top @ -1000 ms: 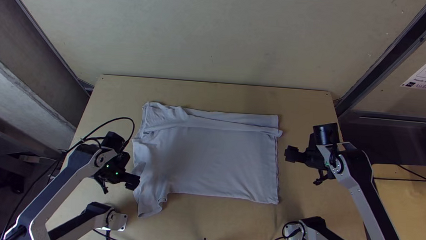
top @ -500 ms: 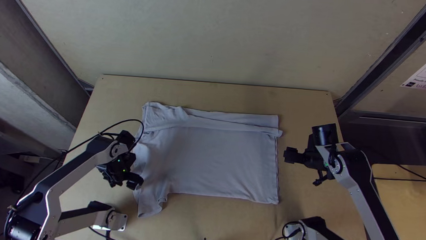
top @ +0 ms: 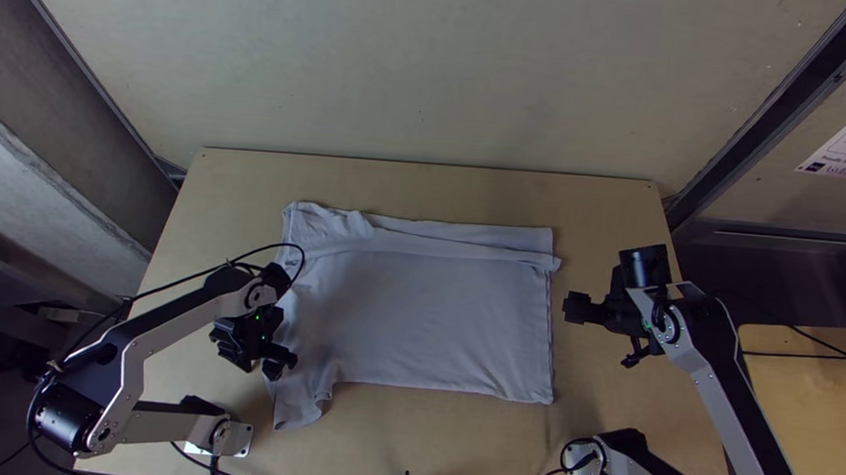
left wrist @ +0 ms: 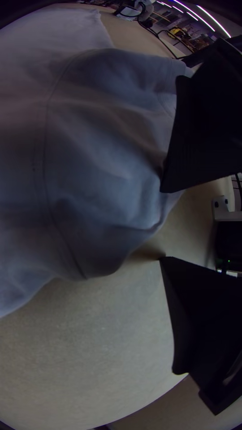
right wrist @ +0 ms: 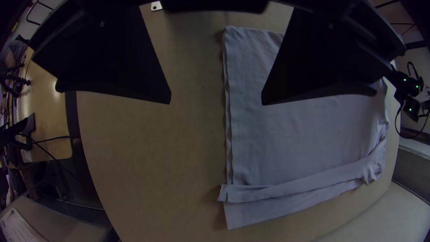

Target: Fold the t-shirt

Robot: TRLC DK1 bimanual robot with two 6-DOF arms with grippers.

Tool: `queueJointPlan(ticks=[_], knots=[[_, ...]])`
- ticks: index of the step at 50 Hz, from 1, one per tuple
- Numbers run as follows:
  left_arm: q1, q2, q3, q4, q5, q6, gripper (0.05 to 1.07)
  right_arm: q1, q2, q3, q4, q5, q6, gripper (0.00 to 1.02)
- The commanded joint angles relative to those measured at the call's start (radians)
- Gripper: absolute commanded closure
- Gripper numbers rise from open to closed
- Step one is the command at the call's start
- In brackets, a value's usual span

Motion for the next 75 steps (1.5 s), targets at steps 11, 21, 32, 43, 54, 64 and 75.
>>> queueJointPlan(ticks=[11,21,32,43,54,64,75], knots=[[-0.071,0.028,-0.013,0.072,0.022,-0.043,1.00,0.005,0.019,-0.050,-0.005,-0.009,-0.011,0.10],[-0.045,-0.001,-0.008,0.077,0.044,-0.026,1.04,0.047,0.021,-0.108,-0.028,-0.040,-0.013,0.10],[0.040,-0.070,0.066,0.021,0.046,0.020,1.04,0.102,0.082,-0.173,-0.100,-0.092,-0.011,0.10],[0.107,-0.097,0.128,-0.035,0.044,0.065,1.04,0.136,0.180,-0.209,-0.134,-0.153,-0.013,0.10],[0.136,-0.111,0.144,-0.062,0.044,0.081,1.04,0.194,0.283,-0.263,-0.134,-0.212,-0.024,0.10],[0.159,-0.124,0.139,-0.074,0.044,0.092,1.04,0.219,0.360,-0.297,-0.128,-0.242,-0.044,0.11],[0.178,-0.133,0.127,-0.075,0.044,0.100,1.04,0.219,0.363,-0.337,-0.046,-0.253,-0.071,0.46]])
